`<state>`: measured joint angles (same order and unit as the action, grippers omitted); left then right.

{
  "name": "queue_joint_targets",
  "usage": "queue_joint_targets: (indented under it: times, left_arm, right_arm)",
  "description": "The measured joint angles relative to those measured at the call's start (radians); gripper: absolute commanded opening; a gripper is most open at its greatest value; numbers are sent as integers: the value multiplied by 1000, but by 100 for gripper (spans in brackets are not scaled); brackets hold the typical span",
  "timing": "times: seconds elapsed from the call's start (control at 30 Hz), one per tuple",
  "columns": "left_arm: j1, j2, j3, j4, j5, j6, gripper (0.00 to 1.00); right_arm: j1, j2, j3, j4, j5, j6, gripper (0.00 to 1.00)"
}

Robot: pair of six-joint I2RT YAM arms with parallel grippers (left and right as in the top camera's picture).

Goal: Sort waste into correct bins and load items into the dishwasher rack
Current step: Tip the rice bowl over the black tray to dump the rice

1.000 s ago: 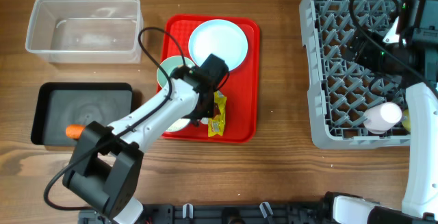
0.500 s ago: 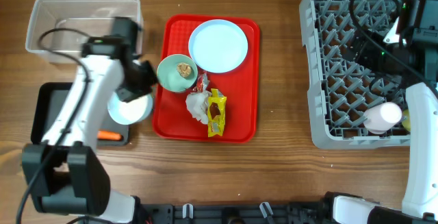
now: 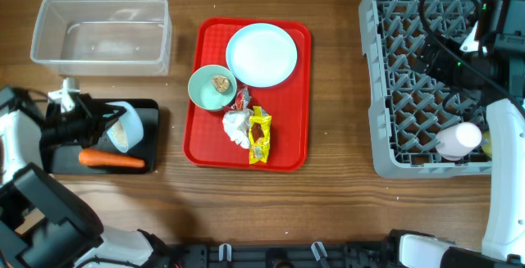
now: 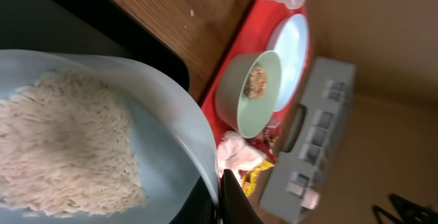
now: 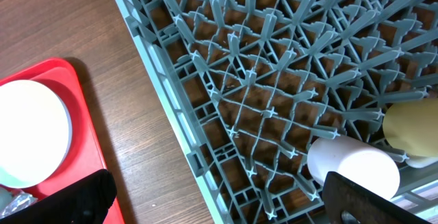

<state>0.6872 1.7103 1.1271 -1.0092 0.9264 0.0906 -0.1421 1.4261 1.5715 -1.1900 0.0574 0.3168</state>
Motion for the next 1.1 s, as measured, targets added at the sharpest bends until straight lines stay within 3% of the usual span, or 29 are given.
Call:
queue_joint_targets:
  times: [0.17,0.33,0.5,1.1]
  left_arm:
    - [78,31,-33,1,238,112,4]
    - [88,32,-35,13,443,138,4]
    - [88,32,-35,12,554,141,4]
    - [88,32,-35,-41,617,136,4]
  right_arm:
    - [0,0,0,-1,0,0,99]
    - [0,0,0,-12,0,0,100]
    - [0,0,0,-15,0,0,99]
    - [0,0,0,-26,0,0,99]
